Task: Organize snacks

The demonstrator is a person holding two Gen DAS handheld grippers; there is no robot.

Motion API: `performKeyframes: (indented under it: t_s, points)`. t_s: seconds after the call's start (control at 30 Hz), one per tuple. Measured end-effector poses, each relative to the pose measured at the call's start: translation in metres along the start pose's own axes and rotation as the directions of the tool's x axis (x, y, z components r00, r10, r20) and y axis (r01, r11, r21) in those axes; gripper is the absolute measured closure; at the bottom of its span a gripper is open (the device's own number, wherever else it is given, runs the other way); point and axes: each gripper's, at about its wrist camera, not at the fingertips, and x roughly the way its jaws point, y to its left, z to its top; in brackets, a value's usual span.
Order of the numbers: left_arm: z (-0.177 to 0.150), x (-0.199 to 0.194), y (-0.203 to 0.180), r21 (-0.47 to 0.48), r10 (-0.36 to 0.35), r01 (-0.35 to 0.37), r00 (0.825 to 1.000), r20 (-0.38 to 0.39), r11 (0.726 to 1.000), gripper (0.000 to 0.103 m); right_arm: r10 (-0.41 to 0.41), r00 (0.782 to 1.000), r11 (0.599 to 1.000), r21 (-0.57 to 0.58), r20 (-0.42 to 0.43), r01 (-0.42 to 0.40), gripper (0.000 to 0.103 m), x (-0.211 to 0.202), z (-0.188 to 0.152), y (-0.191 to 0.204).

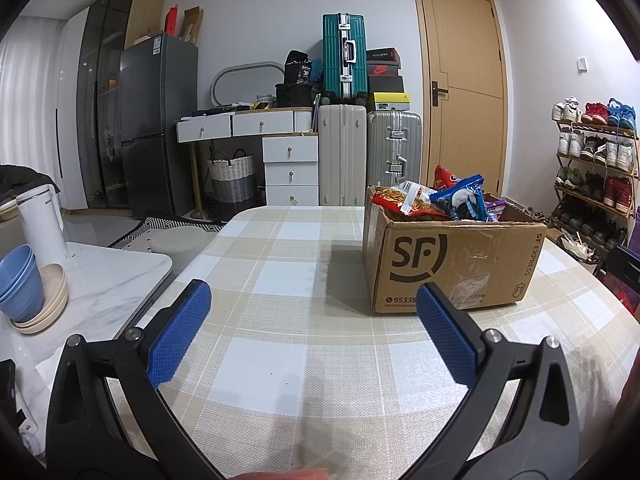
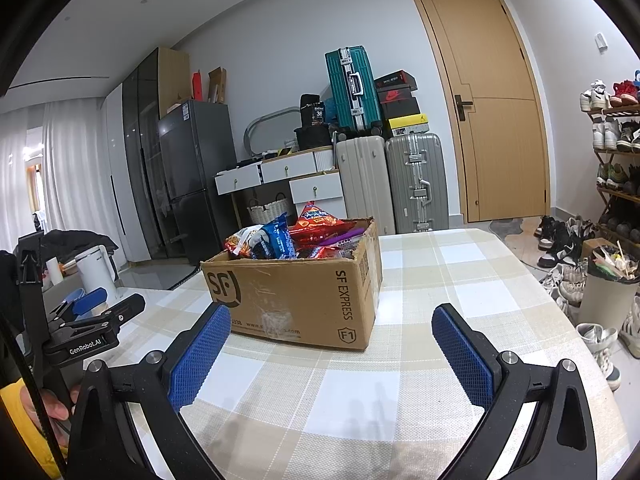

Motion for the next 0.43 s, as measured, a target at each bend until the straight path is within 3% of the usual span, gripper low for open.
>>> performKeyframes:
  t_s: [0.43]
  points:
    - [0.0004, -0.0005, 0.0, 0.001, -0.001, 0.001, 1.0, -0.001, 1.0, 0.0, 0.0, 1.0, 1.0, 0.0, -0.001, 0.0, 0.001, 0.0, 0.0005, -0.0002]
